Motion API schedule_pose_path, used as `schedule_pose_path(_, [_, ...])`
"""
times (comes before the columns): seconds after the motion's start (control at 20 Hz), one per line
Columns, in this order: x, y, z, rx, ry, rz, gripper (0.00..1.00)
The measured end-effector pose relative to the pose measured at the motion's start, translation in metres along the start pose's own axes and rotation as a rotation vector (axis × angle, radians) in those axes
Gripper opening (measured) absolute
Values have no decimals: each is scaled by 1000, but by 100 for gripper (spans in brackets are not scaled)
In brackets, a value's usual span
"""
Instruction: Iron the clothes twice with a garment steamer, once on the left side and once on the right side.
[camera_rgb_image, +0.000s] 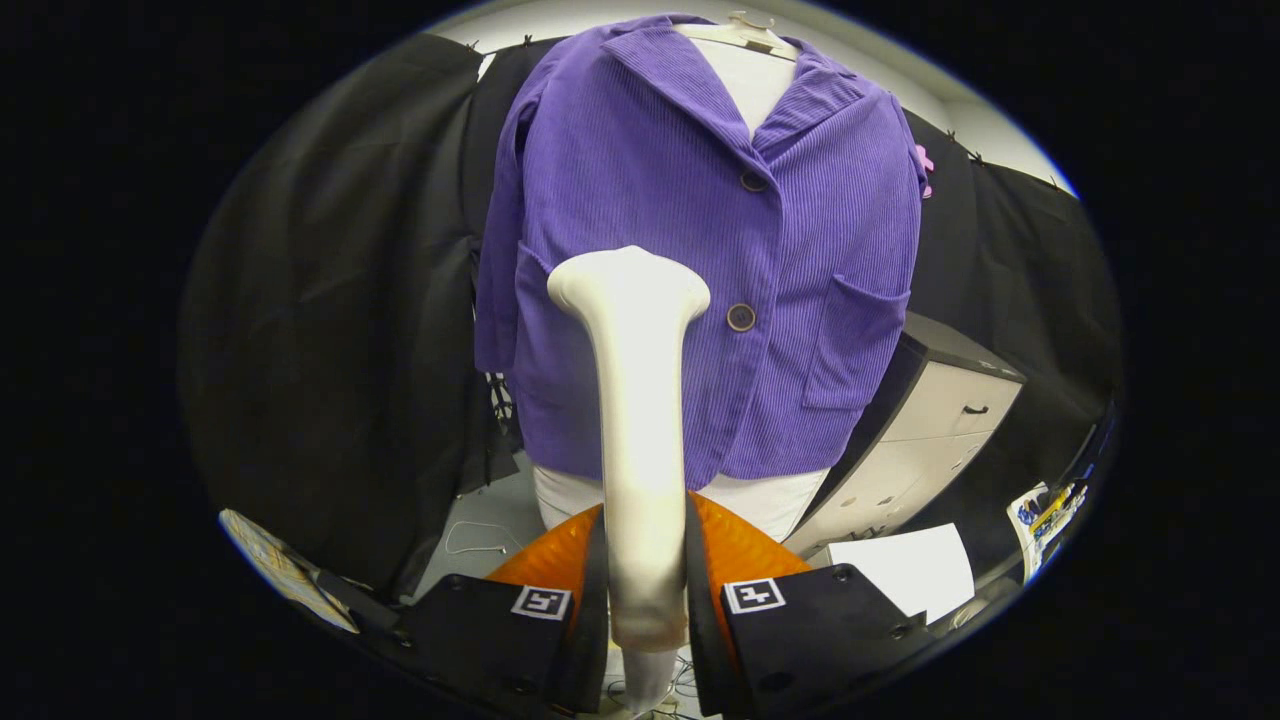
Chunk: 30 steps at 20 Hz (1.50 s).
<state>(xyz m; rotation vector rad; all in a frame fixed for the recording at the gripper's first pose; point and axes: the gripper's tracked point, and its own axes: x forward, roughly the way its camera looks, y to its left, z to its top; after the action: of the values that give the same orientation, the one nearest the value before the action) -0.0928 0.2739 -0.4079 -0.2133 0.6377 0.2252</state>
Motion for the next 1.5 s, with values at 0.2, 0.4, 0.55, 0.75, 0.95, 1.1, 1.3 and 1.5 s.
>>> schedule_pose_path(0.2, [9, -1, -24, -1, 45, -2, 42])
schedule_pose_path(0.4, [15, 0, -50, -1, 90, -2, 42])
schedule_pose_path(0.55, [20, -1, -67, -4, 117, -3, 42])
schedule_pose_path(0.75, [22, -3, -88, -4, 158, -6, 42])
schedule_pose_path(0.95, [21, -4, -100, 4, 183, 0, 42])
schedule_pose_path(1.1, [19, -8, -100, 18, 188, 11, 43])
schedule_pose_path(1.3, [4, -22, -86, 32, 155, 38, 42])
schedule_pose_path(1.5, [-17, -54, -58, 58, 104, 59, 42])
